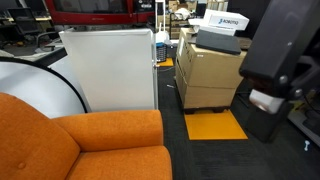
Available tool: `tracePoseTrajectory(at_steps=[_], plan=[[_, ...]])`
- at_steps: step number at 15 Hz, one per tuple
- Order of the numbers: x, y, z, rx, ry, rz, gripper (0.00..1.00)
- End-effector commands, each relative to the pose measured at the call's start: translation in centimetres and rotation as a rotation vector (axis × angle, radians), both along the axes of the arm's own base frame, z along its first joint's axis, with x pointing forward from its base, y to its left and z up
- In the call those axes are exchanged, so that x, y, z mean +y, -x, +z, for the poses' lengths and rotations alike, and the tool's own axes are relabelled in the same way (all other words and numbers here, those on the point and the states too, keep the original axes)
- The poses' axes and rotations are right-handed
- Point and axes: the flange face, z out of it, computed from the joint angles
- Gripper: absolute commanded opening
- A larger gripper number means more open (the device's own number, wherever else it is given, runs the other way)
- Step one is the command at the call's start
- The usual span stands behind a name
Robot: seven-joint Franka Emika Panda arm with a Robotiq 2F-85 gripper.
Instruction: Reach out for something
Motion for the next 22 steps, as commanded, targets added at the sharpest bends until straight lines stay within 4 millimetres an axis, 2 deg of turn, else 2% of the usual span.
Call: tracePoseTrajectory(at_steps=[1, 22], plan=[[0.00, -0.02, 0.03, -0.001, -0.002, -0.002, 1.00], [0.16, -0.12, 0.07, -0.014, -0.029, -0.005, 1.00]])
